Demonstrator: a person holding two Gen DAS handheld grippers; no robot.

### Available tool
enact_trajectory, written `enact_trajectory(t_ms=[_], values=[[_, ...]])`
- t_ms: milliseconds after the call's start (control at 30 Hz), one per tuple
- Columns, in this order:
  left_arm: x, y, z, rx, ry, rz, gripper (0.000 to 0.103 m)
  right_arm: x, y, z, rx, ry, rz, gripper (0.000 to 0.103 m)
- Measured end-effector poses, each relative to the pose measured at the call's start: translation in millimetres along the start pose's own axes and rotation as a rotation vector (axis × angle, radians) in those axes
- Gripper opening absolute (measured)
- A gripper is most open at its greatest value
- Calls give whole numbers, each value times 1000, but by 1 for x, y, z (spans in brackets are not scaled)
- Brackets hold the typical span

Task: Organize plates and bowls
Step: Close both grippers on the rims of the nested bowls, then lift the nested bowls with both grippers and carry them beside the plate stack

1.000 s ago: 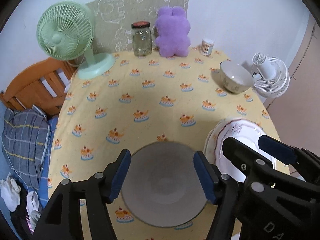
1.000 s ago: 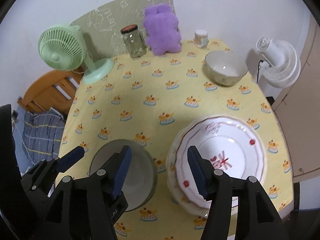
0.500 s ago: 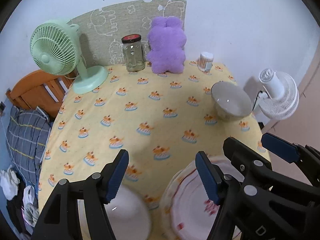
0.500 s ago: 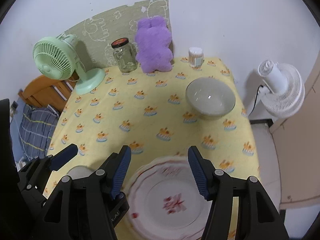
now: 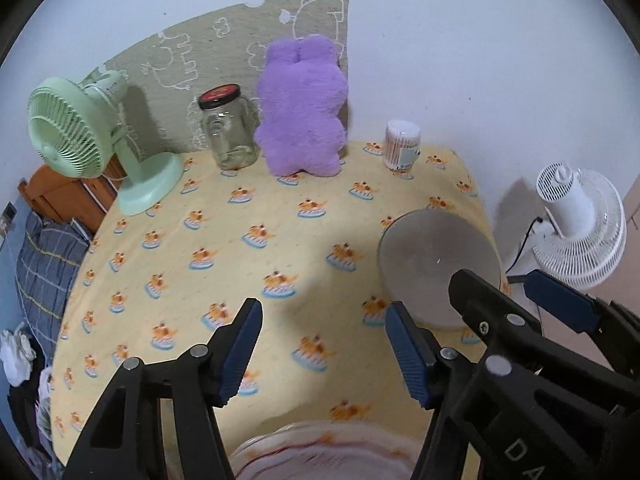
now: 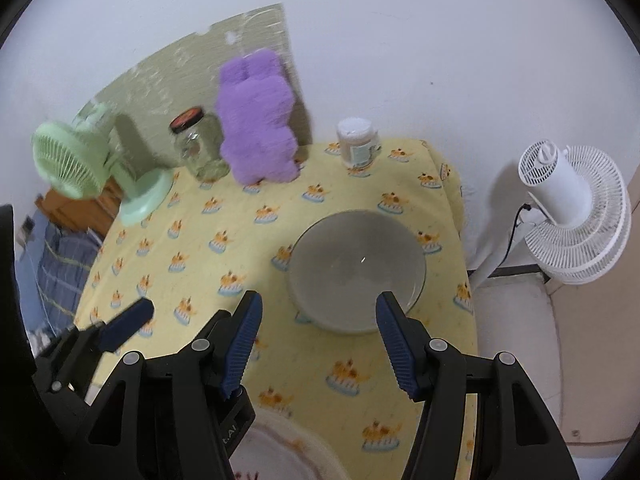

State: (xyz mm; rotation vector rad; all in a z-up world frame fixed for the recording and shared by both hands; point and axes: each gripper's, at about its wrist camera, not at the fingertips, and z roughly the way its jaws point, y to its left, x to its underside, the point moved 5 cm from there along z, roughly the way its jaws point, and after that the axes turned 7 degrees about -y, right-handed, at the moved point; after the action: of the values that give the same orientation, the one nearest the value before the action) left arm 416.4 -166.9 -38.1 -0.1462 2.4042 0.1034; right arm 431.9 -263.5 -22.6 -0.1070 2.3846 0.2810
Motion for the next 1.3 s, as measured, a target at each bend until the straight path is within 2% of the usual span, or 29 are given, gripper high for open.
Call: enact_trajectory(t_ms=[133, 200, 467, 533, 633, 967, 1300], values=[[-6, -14, 22, -9, 11, -5, 65, -9, -19, 23, 42, 14, -3, 63], [-10, -21, 33, -1, 11, -9, 61, -12, -27, 34, 40, 20, 10, 63], [-19, -44, 75, 7, 31, 9, 61, -19, -58, 71, 95, 35, 56, 63], [-17, -46, 85, -2, 41, 6, 58, -17, -64, 81, 99, 53, 76, 63], [-14, -47, 97, -2, 65, -1, 49, -13, -69, 92, 102, 73, 91, 62], [-6, -55, 118, 9, 102, 28, 24, -3, -75, 116, 125, 135, 80, 24], [-6, -55, 120, 19, 126, 30, 23, -4, -76, 116, 133, 159, 91, 24]])
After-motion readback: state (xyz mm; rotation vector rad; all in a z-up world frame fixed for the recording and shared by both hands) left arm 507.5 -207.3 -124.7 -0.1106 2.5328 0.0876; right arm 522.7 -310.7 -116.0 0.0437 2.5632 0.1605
